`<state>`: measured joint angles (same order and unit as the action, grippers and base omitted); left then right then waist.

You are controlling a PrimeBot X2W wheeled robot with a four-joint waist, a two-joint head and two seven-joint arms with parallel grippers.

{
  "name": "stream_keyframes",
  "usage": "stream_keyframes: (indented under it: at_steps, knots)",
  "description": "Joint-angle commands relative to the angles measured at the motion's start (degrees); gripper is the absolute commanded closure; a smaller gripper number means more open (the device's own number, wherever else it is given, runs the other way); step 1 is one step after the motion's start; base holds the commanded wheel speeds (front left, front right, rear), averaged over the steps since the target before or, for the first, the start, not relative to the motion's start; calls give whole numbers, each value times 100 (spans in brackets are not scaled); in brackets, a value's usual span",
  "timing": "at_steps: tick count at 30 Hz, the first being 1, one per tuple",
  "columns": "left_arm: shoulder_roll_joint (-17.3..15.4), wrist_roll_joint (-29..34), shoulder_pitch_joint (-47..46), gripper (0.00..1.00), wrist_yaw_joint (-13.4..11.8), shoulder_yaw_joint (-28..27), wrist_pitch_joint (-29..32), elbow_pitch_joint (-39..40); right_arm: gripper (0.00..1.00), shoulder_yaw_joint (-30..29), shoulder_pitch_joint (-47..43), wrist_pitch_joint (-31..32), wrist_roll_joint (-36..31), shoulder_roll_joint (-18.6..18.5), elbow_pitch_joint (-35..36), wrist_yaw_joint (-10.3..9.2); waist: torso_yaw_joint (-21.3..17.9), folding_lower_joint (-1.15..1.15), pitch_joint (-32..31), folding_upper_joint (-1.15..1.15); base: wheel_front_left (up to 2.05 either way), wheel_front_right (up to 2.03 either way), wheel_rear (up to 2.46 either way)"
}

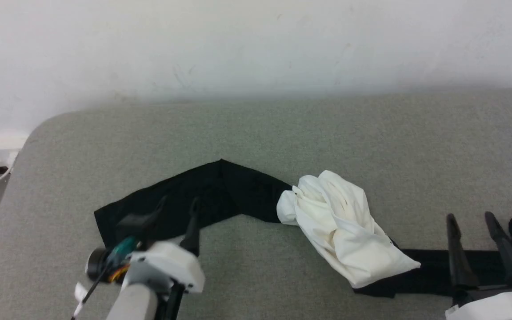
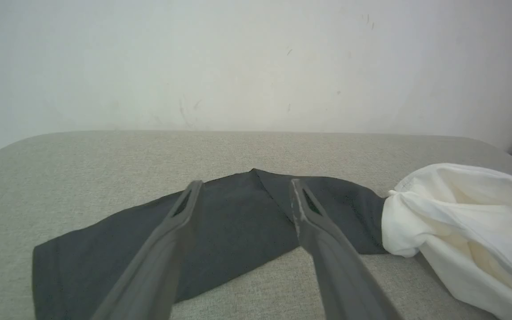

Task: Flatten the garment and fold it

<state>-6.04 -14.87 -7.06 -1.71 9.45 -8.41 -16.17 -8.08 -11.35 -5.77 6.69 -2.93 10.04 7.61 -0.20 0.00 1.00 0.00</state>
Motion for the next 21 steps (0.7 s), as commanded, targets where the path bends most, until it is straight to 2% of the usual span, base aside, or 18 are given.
stream_keyframes:
  at_steps: [1,10,16,19,21]
  knots:
    - [-25,90,-396,0,145,158,173,-139,0,125,-89,126,7,4,237,-12,-82,0,136,0,0,0,0]
    - [41,231,-1994,0,763,1032,1582,-1626,0,523,108,382,-76,4,854,-12,-490,0,604,0,0,0,0]
    - [82,99,-2735,0,886,1423,2485,-2779,0,623,229,371,2,5,859,-12,-690,0,783,0,0,0,0]
    - [108,5,-2994,0,901,1522,2739,-3240,0,614,260,350,43,5,814,-12,-739,0,839,0,0,0,0]
    - [139,-93,-3091,87,910,1615,2991,-3553,0,618,288,343,61,5,771,-12,-763,0,856,0,0,0,0]
